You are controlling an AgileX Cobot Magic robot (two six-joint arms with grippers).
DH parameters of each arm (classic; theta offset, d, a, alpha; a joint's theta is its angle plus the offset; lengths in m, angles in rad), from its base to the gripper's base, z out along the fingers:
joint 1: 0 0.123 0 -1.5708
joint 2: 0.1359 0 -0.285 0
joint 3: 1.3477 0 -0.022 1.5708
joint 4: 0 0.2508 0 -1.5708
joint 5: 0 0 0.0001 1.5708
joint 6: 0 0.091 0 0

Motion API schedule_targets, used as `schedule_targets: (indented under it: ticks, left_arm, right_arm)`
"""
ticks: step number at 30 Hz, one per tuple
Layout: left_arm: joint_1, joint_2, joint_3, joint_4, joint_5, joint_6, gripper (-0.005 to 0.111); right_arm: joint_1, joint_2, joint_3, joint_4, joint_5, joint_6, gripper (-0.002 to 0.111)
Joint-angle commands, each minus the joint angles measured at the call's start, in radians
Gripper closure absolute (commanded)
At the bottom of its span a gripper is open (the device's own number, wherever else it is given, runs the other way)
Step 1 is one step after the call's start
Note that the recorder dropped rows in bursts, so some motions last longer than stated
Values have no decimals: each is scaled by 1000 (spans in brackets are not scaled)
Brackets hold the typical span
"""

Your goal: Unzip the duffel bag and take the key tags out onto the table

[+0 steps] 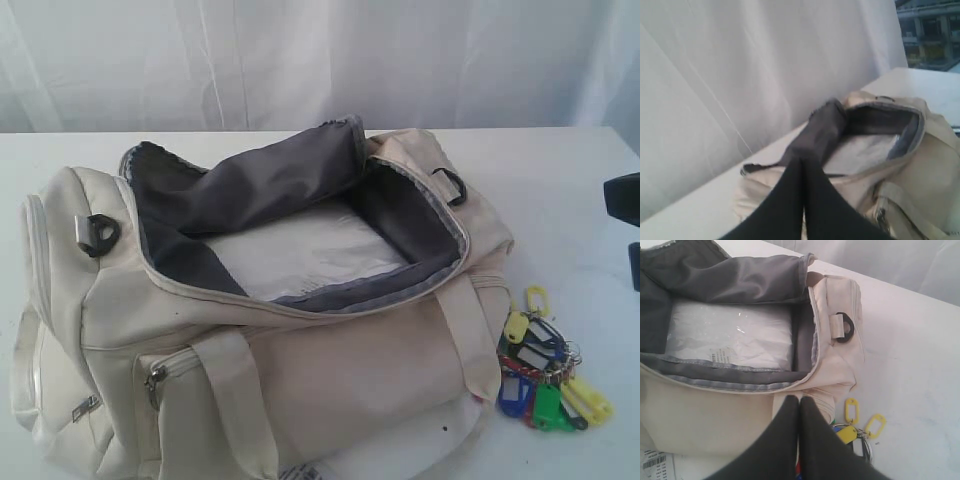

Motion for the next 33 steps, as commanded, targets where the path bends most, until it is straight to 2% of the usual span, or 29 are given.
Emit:
schedule_targets:
  ticks: [1,7,13,21,25,28,33]
  left_arm:
    - [2,-5,149,-12,-4,-1,107]
    - [2,-5,356,-12,-13,-1,107]
    - [2,-5,486,-43,-230,0,107]
    - [2,-5,679,-43,-266,0,107]
    - [2,-5,795,-50,-350,0,107]
    - [2,-5,795,-60,-450,-1,107]
    - [2,-5,795,-58,-508,-1,107]
  right_arm:
    - [-1,-6,0,3,-2,3,108]
    - [-1,-6,0,3,-2,3,108]
    - [-1,-6,0,3,-2,3,108]
    - [-1,-6,0,3,-2,-9,108]
    - [-1,-6,0,3,-2,-4,108]
    - [-1,-6,0,3,-2,-4,108]
    - [-1,-6,0,3,-2,-4,108]
